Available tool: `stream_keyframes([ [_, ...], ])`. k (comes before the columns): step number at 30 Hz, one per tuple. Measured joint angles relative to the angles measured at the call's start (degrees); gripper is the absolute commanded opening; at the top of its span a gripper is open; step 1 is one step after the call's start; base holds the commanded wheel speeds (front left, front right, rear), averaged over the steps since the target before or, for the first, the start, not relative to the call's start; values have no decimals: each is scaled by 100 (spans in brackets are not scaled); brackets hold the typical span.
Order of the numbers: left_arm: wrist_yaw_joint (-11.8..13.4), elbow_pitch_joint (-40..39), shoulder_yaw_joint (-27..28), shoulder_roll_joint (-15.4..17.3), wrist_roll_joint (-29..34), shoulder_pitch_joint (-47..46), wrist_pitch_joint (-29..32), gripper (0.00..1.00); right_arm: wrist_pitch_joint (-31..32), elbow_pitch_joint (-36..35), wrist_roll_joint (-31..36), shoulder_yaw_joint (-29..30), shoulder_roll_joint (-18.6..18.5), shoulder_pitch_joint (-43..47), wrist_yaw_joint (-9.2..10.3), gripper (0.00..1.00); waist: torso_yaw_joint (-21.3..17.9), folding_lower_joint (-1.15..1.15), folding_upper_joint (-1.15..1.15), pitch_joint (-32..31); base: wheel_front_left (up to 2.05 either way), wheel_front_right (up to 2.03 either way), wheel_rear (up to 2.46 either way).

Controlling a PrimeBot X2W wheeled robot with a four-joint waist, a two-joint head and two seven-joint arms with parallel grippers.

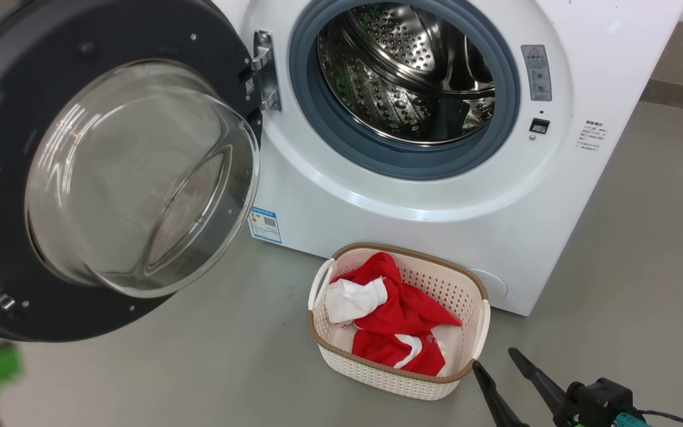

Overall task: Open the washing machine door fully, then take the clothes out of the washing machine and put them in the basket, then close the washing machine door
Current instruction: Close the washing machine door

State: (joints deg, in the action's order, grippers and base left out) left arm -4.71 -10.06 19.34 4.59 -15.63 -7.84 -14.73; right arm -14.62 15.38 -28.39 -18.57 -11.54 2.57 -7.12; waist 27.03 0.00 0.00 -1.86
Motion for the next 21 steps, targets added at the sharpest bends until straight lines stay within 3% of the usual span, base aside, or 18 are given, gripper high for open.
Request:
stream_keyframes([
  [5, -191, 704, 492, 946, -127, -1551, -7, 0, 0, -34, 19, 18, 56, 42, 1, 100, -96, 0, 0, 121, 0, 0, 0],
  [13, -234, 3232, 1045, 1625, -954, -3311, 143, 0, 0, -88, 19, 73, -78, -16, 1, 100, -191, 0, 0, 438, 0, 0, 0],
  [21, -101, 5457, 1481, 2261, -1709, -4424, 1374, 0, 0, -127, 24, 64, -113, -180, 0, 100, -322, 0, 0, 726, 0, 0, 0],
])
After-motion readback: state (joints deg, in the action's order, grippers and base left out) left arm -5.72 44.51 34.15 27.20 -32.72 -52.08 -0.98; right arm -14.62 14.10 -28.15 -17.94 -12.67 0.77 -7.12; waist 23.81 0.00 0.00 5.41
